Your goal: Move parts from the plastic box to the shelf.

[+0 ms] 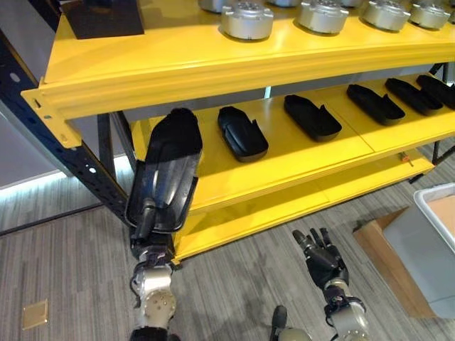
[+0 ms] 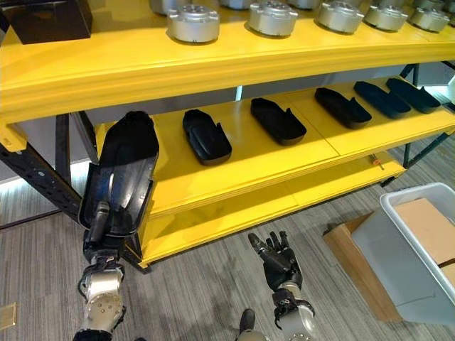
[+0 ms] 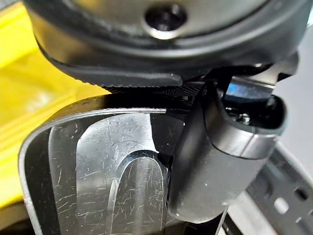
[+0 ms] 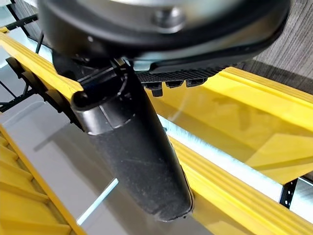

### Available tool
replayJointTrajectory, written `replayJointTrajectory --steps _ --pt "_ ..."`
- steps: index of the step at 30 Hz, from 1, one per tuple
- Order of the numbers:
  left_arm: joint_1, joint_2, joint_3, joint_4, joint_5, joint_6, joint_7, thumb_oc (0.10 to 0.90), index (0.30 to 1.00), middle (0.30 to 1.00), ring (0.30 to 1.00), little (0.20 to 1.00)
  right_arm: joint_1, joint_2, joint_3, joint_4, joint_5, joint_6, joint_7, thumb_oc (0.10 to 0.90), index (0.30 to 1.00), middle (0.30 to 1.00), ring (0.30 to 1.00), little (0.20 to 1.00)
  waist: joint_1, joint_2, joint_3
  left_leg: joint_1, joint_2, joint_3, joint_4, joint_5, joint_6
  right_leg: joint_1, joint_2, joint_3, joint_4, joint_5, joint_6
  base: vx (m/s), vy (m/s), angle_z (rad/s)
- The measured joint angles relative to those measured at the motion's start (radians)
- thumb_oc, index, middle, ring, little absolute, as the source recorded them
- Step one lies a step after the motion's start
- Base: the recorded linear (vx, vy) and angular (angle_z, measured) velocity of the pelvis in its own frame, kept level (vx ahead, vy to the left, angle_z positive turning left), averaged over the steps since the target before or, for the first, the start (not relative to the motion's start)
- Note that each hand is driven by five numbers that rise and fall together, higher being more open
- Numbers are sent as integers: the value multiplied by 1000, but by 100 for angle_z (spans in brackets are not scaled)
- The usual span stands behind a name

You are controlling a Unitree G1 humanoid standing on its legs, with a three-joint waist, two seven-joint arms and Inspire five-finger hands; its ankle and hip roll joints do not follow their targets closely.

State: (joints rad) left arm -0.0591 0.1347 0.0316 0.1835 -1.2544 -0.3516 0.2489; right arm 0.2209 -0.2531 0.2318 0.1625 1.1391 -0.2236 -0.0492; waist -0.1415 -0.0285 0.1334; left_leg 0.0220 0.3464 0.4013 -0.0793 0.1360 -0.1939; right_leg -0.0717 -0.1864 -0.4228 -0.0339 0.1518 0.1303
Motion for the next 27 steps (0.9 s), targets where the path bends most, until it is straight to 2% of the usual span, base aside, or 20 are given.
replayJointTrajectory --steps 8,14,17,21,24,27 --pt "-78 0 2 15 -38 -22 1 400 300 300 300 300 -5 0 9 1 1 0 -2 900 1000 1000 1000 1000 -25 -12 4 18 1 10 0 -7 -3 9 2 6 -4 6 -7 7 -3 -4" --pt "-104 0 11 46 -40 -45 3 400 300 300 300 300 -6 0 10 11 3 0 -3 900 1000 1000 1000 1000 -26 -19 2 19 1 14 0 -8 -3 10 3 8 -4 6 -8 0 0 0" --pt "-144 0 33 86 -113 -75 9 400 300 300 300 300 -10 0 18 11 4 0 -3 900 1000 1000 1000 1000 -27 -45 -2 18 1 20 0 -8 -3 3 3 17 -1 7 -9 16 -8 -6" --pt "-197 0 95 201 -157 -121 23 400 300 300 300 300 -17 2 54 11 10 0 -3 900 1000 1000 1000 1000 -48 -100 -34 16 10 30 0 -8 -4 -10 13 27 1 10 -13 36 -16 -9" --pt "-249 -5 116 284 -196 -156 43 400 300 300 300 300 -22 6 80 16 22 -1 -5 900 1000 1000 1000 1000 -51 -112 -42 16 16 31 0 -8 -4 -12 19 27 0 10 -13 47 -9 -3" --pt "-293 -15 123 285 -197 -182 58 400 300 300 300 300 -23 13 101 44 36 -1 -9 900 1000 1000 1000 1000 -57 -132 -56 16 16 32 0 -8 -4 -15 20 30 0 10 -13 55 1 -3"
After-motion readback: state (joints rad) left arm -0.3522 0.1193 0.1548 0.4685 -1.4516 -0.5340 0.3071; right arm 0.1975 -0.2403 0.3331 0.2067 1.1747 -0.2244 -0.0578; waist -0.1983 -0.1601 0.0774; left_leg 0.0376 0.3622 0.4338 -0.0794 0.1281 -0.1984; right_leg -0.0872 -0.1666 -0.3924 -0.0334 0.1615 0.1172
